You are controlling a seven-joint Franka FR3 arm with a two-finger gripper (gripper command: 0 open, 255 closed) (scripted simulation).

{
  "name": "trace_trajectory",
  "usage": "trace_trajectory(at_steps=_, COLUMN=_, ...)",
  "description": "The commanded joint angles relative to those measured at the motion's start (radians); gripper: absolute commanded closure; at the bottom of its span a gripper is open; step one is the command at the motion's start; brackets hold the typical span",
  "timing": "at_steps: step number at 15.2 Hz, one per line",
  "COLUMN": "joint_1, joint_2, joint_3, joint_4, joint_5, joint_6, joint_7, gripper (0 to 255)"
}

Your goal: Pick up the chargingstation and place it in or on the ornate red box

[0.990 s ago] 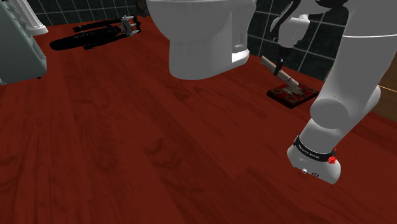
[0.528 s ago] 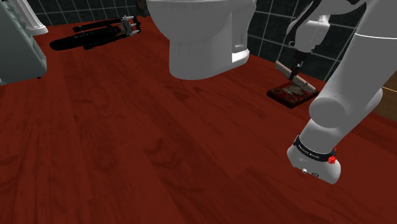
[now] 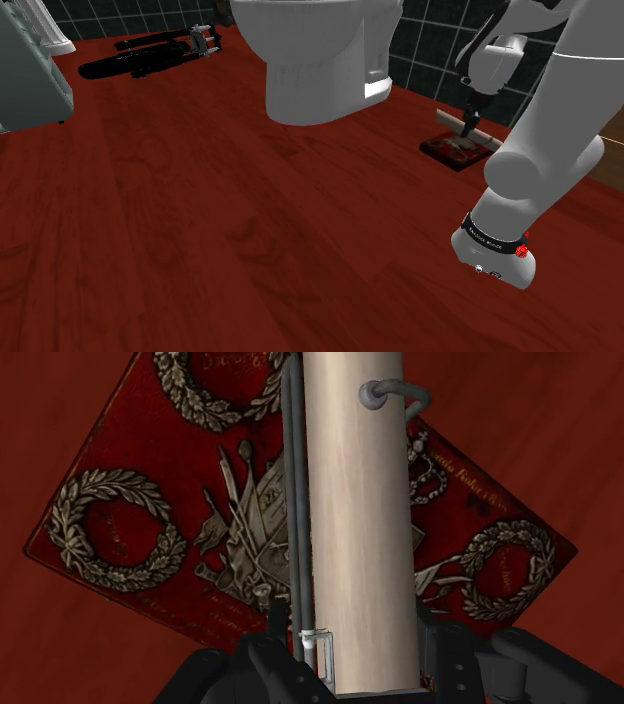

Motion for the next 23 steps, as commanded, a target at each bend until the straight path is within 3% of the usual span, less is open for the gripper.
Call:
trace_trajectory(at_steps=1, joint_1=-0.009, joint_2=0.031, joint_3=0.012, joint_4=-0.004, joint_5=0.037, joint_6=0.023, joint_7=-0.027, gripper=255)
trace_trajectory(at_steps=4, joint_1=-0.025, joint_2=0.074, joint_3=0.034, joint_4=-0.006, joint_5=0.090, joint_6=0.053, joint_7=-0.065, gripper=255)
trace_trajectory(at_steps=12, joint_1=-0.027, joint_2=0.078, joint_3=0.037, joint_4=-0.006, joint_5=0.094, joint_6=0.056, joint_7=-0.069, gripper=255)
trace_trajectory(at_steps=13, joint_1=-0.027, joint_2=0.078, joint_3=0.037, joint_4=-0.007, joint_5=0.094, joint_6=0.056, joint_7=-0.069, gripper=0)
trace_trajectory(at_steps=18, joint_1=-0.027, joint_2=0.078, joint_3=0.037, joint_4=-0.006, joint_5=0.094, joint_6=0.056, joint_7=-0.069, gripper=0)
trace_trajectory(at_steps=21, joint_1=0.009, joint_2=-0.023, joint_3=-0.017, joint_4=0.010, joint_5=-0.028, joint_6=-0.025, joint_7=0.017, gripper=0)
trace_trajectory(at_steps=23, joint_1=0.013, joint_2=-0.048, joint_3=-0.024, joint_4=0.017, joint_5=-0.059, joint_6=-0.048, joint_7=0.038, gripper=0)
